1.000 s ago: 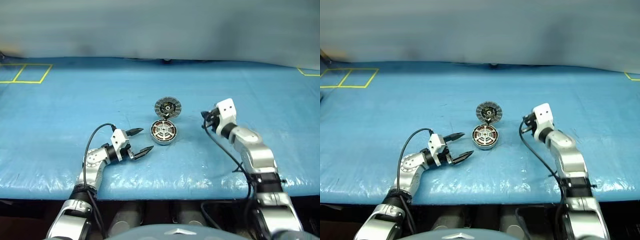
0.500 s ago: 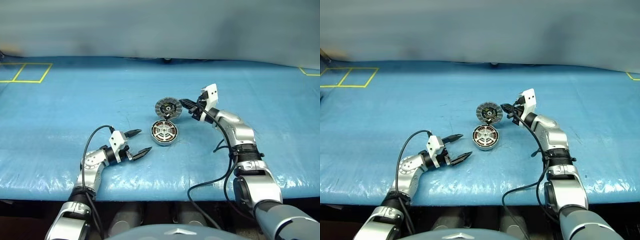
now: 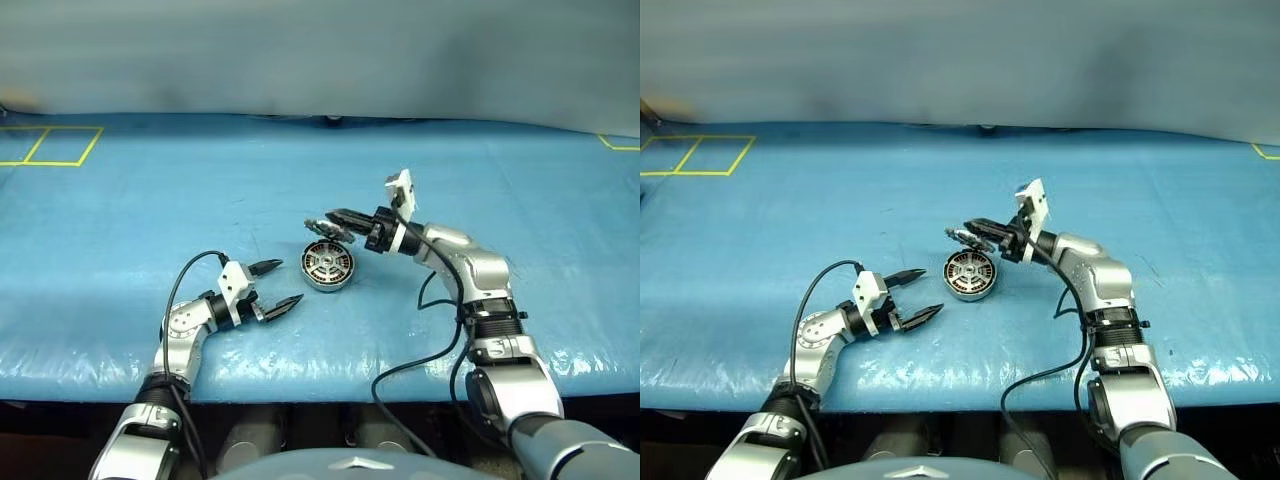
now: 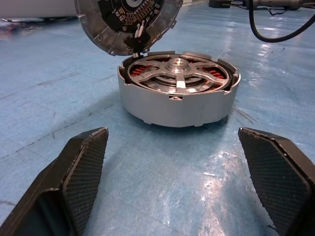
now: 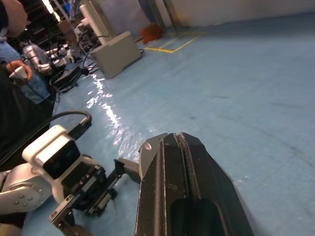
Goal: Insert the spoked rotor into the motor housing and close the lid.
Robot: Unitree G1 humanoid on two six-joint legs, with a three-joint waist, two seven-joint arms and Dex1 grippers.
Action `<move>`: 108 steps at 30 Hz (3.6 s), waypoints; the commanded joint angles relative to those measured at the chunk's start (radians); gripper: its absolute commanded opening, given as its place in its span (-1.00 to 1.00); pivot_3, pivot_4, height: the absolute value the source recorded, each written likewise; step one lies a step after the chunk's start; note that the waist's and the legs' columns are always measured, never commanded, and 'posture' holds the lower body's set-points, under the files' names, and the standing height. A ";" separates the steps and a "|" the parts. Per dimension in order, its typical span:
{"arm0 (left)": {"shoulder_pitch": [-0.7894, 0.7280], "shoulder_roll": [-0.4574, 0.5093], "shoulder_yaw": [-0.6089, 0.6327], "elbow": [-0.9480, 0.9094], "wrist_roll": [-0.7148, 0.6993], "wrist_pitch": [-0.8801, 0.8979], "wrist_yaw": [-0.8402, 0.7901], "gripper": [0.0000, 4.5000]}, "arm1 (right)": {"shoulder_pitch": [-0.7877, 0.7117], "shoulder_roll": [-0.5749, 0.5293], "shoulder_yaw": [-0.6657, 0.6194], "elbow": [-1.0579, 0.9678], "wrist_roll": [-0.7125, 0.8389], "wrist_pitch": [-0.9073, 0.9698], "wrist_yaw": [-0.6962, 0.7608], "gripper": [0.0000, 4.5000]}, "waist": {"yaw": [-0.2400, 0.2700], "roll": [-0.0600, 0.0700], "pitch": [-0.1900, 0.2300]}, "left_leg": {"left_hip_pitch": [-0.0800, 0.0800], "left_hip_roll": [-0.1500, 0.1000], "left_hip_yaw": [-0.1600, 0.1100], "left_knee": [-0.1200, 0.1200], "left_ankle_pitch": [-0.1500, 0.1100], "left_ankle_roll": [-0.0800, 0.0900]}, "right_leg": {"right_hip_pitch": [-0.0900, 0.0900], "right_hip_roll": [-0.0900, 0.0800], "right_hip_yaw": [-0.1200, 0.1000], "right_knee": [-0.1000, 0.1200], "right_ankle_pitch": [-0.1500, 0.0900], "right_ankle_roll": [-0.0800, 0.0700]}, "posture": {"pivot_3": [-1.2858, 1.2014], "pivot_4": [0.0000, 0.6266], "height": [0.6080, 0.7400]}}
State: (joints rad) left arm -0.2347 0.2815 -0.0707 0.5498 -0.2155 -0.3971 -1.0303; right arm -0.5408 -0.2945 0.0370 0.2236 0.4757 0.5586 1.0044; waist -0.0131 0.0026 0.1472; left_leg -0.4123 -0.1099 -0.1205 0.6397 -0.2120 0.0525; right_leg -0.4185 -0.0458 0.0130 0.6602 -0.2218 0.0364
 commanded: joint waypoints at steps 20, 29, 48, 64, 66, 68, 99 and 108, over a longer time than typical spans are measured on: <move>0.015 0.019 0.006 -0.038 -0.015 0.026 -0.009 1.00 | 0.277 -0.044 0.185 -0.264 -0.214 -0.133 -0.180 -0.99 | 0.003 -0.001 -0.001 | 0.001 0.000 0.000 0.004 0.000 -0.001 | -0.002 0.000 0.000 0.001 0.000 0.000 | 0.03 -0.52 1.00; 0.009 0.015 0.004 -0.038 -0.012 0.029 -0.009 1.00 | 0.346 0.047 0.108 -0.462 -0.154 -0.142 -0.335 -0.99 | 0.003 0.000 -0.001 | 0.000 0.001 0.000 0.004 0.000 -0.001 | -0.003 0.001 0.000 0.001 0.000 0.000 | 0.03 -0.52 1.00; 0.016 0.016 0.004 -0.050 -0.006 0.024 0.008 1.00 | 0.321 0.102 0.118 -0.330 -0.231 -0.149 -0.481 0.99 | 0.003 0.000 -0.001 | 0.001 0.000 0.000 0.004 0.001 -0.001 | -0.003 0.001 0.000 0.001 0.000 0.001 | 0.03 -0.52 1.00; 0.026 0.015 -0.002 -0.052 -0.001 0.025 0.025 1.00 | 0.329 0.072 0.154 -0.311 -0.302 -0.174 -0.484 0.34 | 0.003 0.000 -0.001 | 0.001 0.000 0.000 0.004 0.001 -0.001 | -0.002 0.001 0.000 0.001 0.000 0.001 | 0.03 -0.52 1.00; 0.027 0.015 -0.003 -0.055 -0.002 0.027 0.026 1.00 | 0.321 0.063 0.153 -0.323 -0.300 -0.169 -0.474 0.34 | 0.003 0.000 -0.001 | 0.001 0.000 0.000 0.004 0.001 -0.001 | -0.002 0.001 0.000 0.001 0.000 0.001 | 0.03 -0.52 1.00; 0.028 0.014 -0.004 -0.056 -0.003 0.029 0.027 1.00 | 0.307 0.054 0.149 -0.344 -0.281 -0.148 -0.453 0.34 | 0.003 0.000 -0.001 | 0.001 0.000 0.000 0.004 0.001 -0.001 | -0.002 0.001 0.000 0.001 0.000 0.001 | 0.03 -0.52 1.00; 0.036 0.010 -0.011 -0.071 -0.007 0.039 0.028 1.00 | 0.268 -0.025 0.239 -0.246 -0.377 0.017 -0.442 0.34 | 0.002 -0.001 -0.002 | 0.010 0.001 0.000 0.004 0.000 -0.002 | 0.008 0.001 0.000 0.000 -0.002 0.003 | 0.03 -0.52 1.00; 0.034 0.009 -0.015 -0.072 -0.008 0.042 0.026 1.00 | 0.268 -0.006 0.209 -0.248 -0.351 0.090 -0.469 0.34 | 0.003 -0.001 -0.005 | 0.010 0.001 0.000 0.004 -0.001 -0.003 | 0.008 0.001 -0.001 0.000 -0.003 0.004 | 0.03 -0.52 1.00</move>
State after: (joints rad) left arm -0.2023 0.2941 -0.0868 0.5113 -0.2143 -0.3536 -1.0037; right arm -0.3017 -0.2941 0.2414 -0.0818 0.1372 0.5704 0.5568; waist -0.0099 0.0016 0.1424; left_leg -0.4021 -0.1092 -0.1208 0.6441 -0.2129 0.0492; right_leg -0.4102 -0.0451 0.0125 0.6604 -0.2246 0.0405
